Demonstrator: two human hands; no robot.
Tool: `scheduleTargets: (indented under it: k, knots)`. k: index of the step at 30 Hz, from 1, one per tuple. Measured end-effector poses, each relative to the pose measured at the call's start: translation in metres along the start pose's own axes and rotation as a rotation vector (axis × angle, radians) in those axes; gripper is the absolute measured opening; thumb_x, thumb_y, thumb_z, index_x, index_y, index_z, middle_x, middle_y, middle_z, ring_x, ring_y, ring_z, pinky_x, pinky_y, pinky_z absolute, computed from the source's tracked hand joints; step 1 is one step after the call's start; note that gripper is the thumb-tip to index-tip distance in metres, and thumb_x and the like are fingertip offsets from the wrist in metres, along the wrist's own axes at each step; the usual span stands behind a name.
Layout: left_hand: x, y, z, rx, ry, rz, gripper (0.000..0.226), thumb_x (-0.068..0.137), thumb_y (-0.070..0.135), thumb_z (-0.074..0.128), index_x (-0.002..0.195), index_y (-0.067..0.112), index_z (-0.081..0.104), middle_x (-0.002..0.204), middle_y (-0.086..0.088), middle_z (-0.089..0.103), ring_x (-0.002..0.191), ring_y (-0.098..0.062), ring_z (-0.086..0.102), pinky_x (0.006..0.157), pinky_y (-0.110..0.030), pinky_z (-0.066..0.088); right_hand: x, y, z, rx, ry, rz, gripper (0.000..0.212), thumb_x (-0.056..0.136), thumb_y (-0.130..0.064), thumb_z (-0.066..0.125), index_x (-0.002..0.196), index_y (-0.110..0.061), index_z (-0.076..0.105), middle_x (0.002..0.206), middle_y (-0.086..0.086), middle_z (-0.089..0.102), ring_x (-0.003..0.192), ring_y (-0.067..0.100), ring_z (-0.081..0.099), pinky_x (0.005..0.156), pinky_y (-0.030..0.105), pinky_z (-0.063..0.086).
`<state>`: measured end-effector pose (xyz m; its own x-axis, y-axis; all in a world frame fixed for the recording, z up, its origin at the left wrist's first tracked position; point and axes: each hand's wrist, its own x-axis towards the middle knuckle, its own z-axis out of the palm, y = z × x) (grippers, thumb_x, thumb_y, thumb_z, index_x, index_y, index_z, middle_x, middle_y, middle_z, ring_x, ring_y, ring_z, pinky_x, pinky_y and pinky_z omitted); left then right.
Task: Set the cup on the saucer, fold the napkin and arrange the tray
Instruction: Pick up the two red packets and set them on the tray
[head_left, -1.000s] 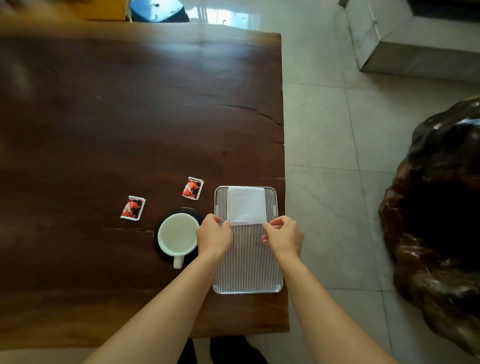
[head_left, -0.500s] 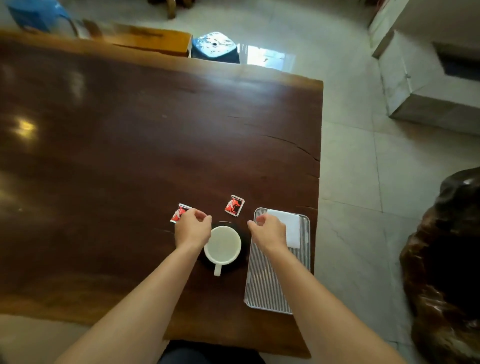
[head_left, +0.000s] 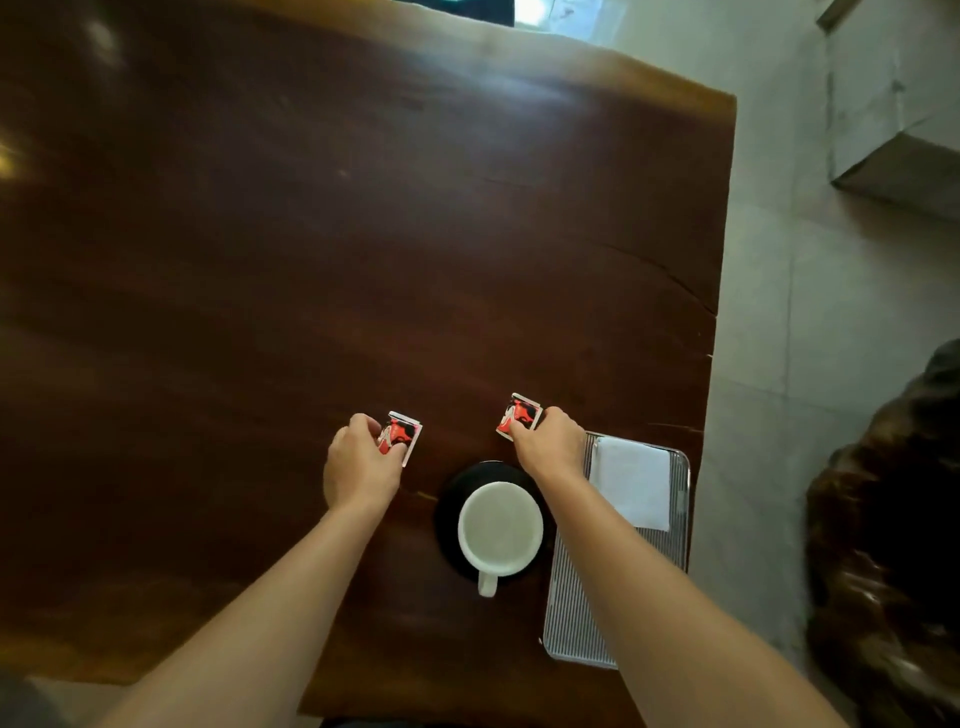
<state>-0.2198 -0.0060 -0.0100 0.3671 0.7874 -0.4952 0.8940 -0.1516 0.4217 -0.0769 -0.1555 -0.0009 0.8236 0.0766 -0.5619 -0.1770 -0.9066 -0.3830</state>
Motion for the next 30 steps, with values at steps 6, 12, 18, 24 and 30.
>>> scheduleTargets:
  k: [6,12,18,24,30]
  knots:
    - [0.017,-0.002,0.011,0.118,-0.073,0.032,0.049,0.079,0.031,0.082,0.119,0.021,0.056,0.12,-0.003,0.054,0.109,-0.023,0.058,0.077,-0.032,0.049,0.019,-0.008,0.021,-0.124,0.016,0.045,0.045,0.097,-0.037,0.06,0.128,-0.005,0.052,0.13,0.016,0.048,0.116,0.034,0.054,0.094,0.041,0.048]
    - [0.03,0.004,0.014,0.161,-0.111,0.018,0.045,0.076,0.024,0.085,0.114,0.019,0.06,0.113,-0.002,0.059,0.108,-0.022,0.059,0.078,-0.032,0.046,0.026,-0.011,0.029,-0.15,0.057,0.026,0.04,0.092,-0.026,0.069,0.124,-0.017,0.048,0.131,0.012,0.038,0.118,0.033,0.047,0.09,0.041,0.049]
    - [0.039,0.008,0.013,-0.002,-0.228,-0.089,0.031,0.079,0.021,0.083,0.105,0.017,0.067,0.1,-0.001,0.07,0.096,-0.02,0.068,0.077,-0.029,0.053,0.028,-0.014,0.023,0.138,-0.035,0.058,0.043,0.085,-0.008,0.076,0.12,-0.018,0.053,0.111,0.004,0.059,0.092,0.016,0.056,0.063,0.022,0.05]
    - [0.03,0.029,0.005,-0.581,-0.387,-0.224,0.033,0.084,-0.005,0.073,0.112,0.01,0.067,0.107,-0.014,0.071,0.094,-0.025,0.072,0.075,-0.04,0.063,0.004,-0.019,-0.001,0.495,-0.151,-0.004,0.008,0.086,-0.022,0.077,0.089,-0.025,0.07,0.092,0.001,0.075,0.088,0.019,0.073,0.07,0.035,0.061]
    - [-0.023,0.076,-0.022,-0.738,-0.601,-0.082,0.027,0.095,-0.003,0.058,0.12,0.006,0.064,0.113,-0.015,0.071,0.1,-0.026,0.073,0.083,-0.039,0.062,-0.038,-0.016,-0.047,0.805,-0.403,-0.133,0.013,0.09,-0.011,0.072,0.102,-0.005,0.072,0.094,0.016,0.077,0.085,0.028,0.076,0.078,0.044,0.061]
